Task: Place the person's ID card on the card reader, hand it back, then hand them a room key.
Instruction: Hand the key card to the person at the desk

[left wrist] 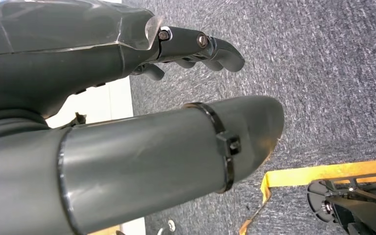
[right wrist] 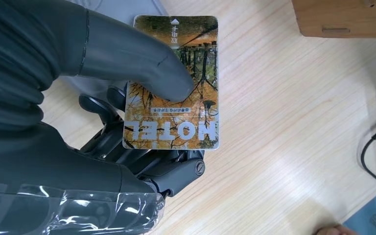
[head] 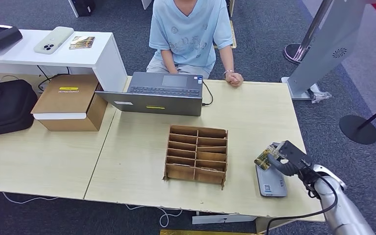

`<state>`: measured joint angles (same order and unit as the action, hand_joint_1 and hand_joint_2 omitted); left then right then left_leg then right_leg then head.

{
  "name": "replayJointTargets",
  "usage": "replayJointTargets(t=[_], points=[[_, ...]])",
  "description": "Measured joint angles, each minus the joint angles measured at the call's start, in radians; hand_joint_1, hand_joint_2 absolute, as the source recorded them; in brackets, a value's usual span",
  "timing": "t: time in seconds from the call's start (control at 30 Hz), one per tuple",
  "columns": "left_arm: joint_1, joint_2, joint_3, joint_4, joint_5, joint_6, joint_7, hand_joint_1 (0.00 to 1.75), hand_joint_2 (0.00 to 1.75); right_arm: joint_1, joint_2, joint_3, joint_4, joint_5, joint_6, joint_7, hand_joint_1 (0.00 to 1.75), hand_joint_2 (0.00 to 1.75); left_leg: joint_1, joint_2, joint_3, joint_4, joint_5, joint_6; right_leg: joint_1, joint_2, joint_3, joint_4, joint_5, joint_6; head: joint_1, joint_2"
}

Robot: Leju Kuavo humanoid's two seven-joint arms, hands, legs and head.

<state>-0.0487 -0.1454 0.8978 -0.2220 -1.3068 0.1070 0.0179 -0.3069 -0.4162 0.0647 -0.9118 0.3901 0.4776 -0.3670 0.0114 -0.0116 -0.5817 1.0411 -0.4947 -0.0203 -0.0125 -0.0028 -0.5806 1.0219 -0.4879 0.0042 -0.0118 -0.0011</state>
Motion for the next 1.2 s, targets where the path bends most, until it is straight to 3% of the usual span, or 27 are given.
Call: replayJointTargets(t=[1.2], points=[[0.005, -0.001, 0.007, 0.0, -0.02, 0.006, -0.002, 0.0, 0.0, 0.165, 0.001, -0.124, -0.148, 0.028, 0.023, 0.035, 1.75, 1.75, 0.0, 0.0, 0.0, 0.0, 0.0, 0.0, 0.0, 0.0, 0.0, 0.0, 0.0, 0.0, 0.0, 0.0]])
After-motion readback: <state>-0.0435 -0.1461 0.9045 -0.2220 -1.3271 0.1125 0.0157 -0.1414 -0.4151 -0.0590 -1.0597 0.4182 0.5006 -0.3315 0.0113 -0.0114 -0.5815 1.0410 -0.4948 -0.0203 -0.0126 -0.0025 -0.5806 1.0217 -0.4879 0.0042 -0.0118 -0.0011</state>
